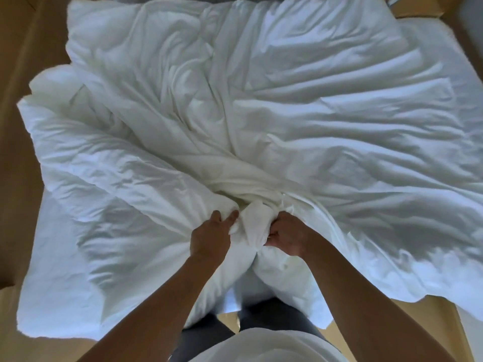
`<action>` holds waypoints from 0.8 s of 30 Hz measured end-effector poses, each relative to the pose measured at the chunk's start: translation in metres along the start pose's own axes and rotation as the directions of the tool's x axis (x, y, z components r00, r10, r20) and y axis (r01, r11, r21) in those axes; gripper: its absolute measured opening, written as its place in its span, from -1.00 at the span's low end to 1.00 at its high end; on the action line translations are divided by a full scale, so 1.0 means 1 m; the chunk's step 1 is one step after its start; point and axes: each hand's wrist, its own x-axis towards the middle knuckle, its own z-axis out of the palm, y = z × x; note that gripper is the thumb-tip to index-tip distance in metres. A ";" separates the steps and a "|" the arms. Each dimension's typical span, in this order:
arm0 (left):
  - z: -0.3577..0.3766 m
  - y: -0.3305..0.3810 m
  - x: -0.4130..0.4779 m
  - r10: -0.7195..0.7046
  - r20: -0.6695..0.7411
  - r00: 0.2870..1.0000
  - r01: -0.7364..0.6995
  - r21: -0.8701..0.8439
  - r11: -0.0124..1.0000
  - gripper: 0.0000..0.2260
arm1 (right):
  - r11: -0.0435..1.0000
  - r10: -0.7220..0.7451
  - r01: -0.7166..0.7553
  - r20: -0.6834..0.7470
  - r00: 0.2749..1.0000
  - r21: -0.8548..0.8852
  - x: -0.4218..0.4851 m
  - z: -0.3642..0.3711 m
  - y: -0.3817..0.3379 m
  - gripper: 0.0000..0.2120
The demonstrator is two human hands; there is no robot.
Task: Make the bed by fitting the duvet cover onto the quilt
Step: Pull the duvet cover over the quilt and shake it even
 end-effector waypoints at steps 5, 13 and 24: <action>0.001 0.017 0.004 0.039 0.030 0.999 -0.032 -0.207 0.978 -0.50 | 0.990 -0.104 0.092 -0.114 0.988 -0.104 0.006 0.009 0.006 -0.71; 0.011 0.011 -0.012 0.040 -0.057 0.998 -0.061 -0.447 0.892 -0.86 | 0.875 0.034 -0.136 -0.222 0.974 -0.464 0.020 0.034 0.014 -0.73; -0.029 -0.002 -0.011 0.285 0.355 0.890 0.044 -0.690 0.722 -0.36 | 0.832 -0.282 -0.036 -0.478 0.832 -0.554 -0.002 0.082 0.047 -0.85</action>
